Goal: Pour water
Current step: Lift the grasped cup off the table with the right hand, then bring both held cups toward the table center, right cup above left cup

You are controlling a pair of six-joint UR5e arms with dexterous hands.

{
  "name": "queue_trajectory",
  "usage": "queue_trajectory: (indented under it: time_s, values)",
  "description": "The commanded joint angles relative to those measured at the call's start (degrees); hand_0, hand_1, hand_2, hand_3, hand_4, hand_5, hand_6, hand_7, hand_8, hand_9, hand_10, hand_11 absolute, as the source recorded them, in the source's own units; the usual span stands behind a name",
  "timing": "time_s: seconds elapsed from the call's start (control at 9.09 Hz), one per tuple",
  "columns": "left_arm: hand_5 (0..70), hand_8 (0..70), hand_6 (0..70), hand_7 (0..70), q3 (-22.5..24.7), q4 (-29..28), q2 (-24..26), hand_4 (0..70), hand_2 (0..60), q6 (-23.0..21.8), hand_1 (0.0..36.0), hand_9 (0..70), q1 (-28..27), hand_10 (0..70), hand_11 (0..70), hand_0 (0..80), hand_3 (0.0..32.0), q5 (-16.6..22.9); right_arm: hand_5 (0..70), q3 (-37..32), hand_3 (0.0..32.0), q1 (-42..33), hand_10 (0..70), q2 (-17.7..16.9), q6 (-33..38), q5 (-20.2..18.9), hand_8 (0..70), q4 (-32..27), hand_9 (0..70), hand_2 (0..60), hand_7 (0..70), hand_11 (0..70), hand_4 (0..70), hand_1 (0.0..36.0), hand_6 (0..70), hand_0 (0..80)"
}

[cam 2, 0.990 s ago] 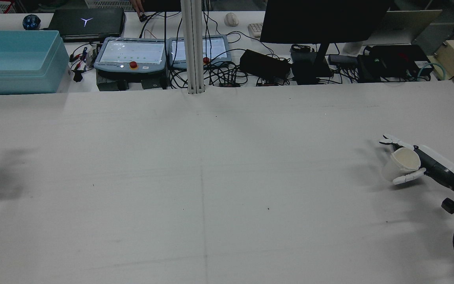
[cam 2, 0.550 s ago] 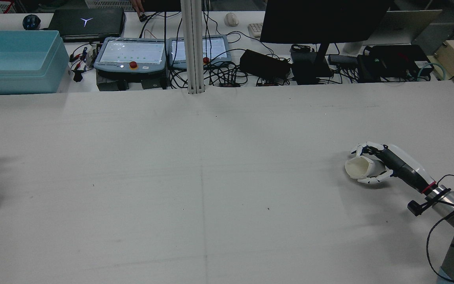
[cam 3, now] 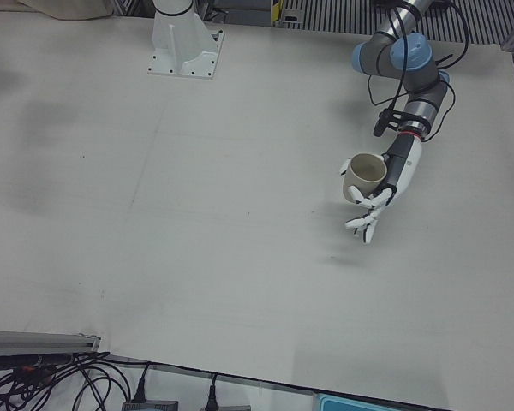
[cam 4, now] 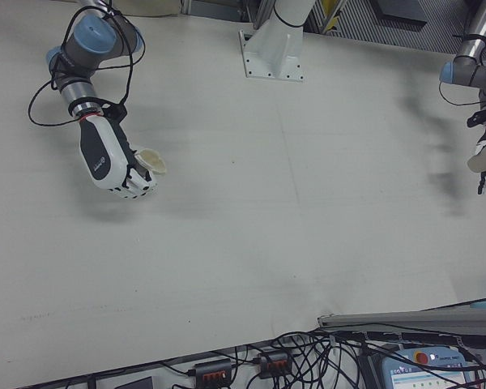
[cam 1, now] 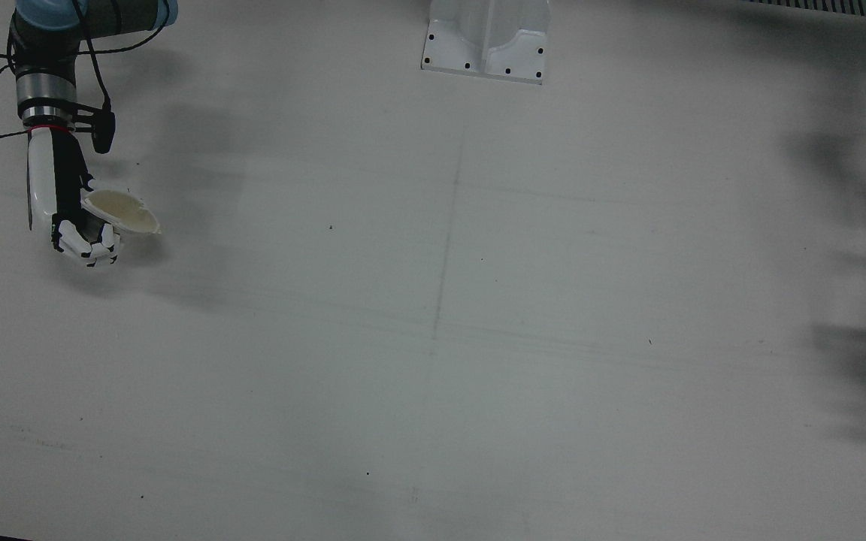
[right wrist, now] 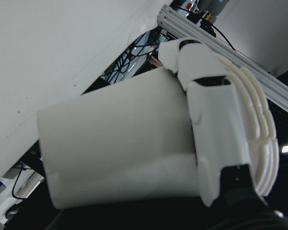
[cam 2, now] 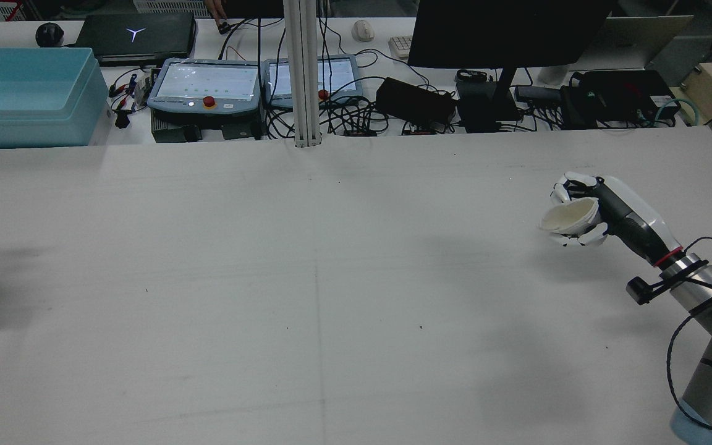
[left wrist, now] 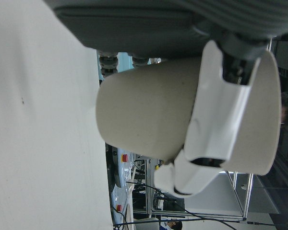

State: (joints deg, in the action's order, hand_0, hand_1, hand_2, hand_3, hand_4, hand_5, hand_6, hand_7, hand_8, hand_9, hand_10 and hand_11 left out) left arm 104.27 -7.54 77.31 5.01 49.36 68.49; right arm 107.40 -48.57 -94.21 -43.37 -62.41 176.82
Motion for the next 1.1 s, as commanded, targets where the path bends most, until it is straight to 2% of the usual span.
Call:
queue_trajectory:
  time_s: [0.0,0.11,0.22,0.33,0.44,0.55,0.66,0.77,0.88,0.99]
  values:
    - [70.0,1.6,13.3,24.7,1.9,13.5,15.4,57.8,60.0,0.1,36.0,3.5,-9.1,4.9,10.3,80.0,0.0,2.5,70.0,5.4,0.0,-16.5,48.9,14.1,1.5,-7.6,47.1,12.6,61.3,59.4,58.9,70.0,27.1,36.0,53.5,80.0]
    - [70.0,1.8,14.0,25.7,1.8,22.2,22.8,57.2,60.0,0.4,36.0,3.7,-13.9,5.5,11.0,79.5,0.0,2.5,70.0,8.1,0.0,-19.1,48.9,21.2,1.5,-8.9,45.7,20.7,59.4,60.0,61.5,70.0,30.0,36.0,55.3,80.0]
    - [70.0,1.9,14.6,26.0,0.8,29.5,30.2,57.5,60.0,0.6,36.0,3.8,-20.6,5.9,11.7,79.7,0.0,2.4,70.0,10.9,0.0,-19.5,47.9,26.6,0.9,-8.9,45.9,27.0,59.8,60.0,67.2,70.0,33.1,36.0,59.0,80.0]
    - [70.0,2.0,15.0,26.0,-1.3,32.4,34.4,58.2,60.0,0.8,36.0,3.8,-24.7,5.9,11.6,75.3,0.0,2.2,70.0,11.6,0.0,-18.9,48.5,33.0,-3.8,-8.9,47.3,29.3,62.1,60.0,70.0,70.0,36.2,36.0,64.1,80.0]
    - [70.0,1.8,14.3,24.8,-4.1,34.6,40.1,55.9,60.0,0.7,36.0,3.5,-25.2,5.9,11.2,63.9,0.0,2.3,70.0,12.0,0.0,-13.8,50.5,39.0,-12.8,-8.8,49.7,31.6,66.0,60.0,70.0,70.0,43.9,36.0,69.9,80.0]
    - [70.0,2.0,15.0,24.9,-4.8,37.8,44.4,57.1,60.0,0.7,36.0,3.5,-25.2,6.0,11.3,65.4,0.0,2.3,70.0,11.2,0.0,-6.8,49.4,43.5,-22.9,-8.3,51.3,34.2,68.5,60.0,70.0,70.0,52.4,36.0,70.0,80.0]
    - [70.0,2.0,15.2,24.7,-5.2,39.5,47.3,57.4,60.0,0.6,36.0,3.5,-25.2,5.6,10.9,68.1,0.0,2.3,70.0,11.1,0.0,2.5,46.2,44.9,-35.3,-4.7,50.7,34.1,67.8,60.0,70.0,68.5,60.4,36.0,70.0,80.0]
    - [70.0,2.0,15.3,24.6,-5.2,40.5,48.7,57.2,60.0,0.3,36.0,3.5,-24.8,5.5,10.7,66.4,0.0,2.3,70.0,11.3,0.0,9.6,43.6,44.9,-41.1,-0.2,49.9,34.0,66.4,60.0,70.0,64.6,68.9,36.0,70.0,80.0]
    - [70.0,2.1,15.6,24.7,-5.0,40.7,49.0,57.6,60.0,-0.1,36.0,3.5,-24.5,5.3,10.5,69.2,0.0,2.3,70.0,11.3,0.0,14.8,42.2,44.9,-46.4,2.1,49.1,33.9,65.3,60.0,70.0,62.5,70.0,36.0,70.0,80.0]
    - [70.0,2.1,15.5,24.7,-4.8,41.4,49.7,58.0,60.0,-0.2,36.0,3.5,-22.7,5.2,10.3,70.0,0.0,2.4,70.0,11.3,0.0,16.9,39.6,44.8,-48.5,2.9,46.3,33.9,62.2,60.0,70.0,58.8,70.0,36.0,70.0,80.0]
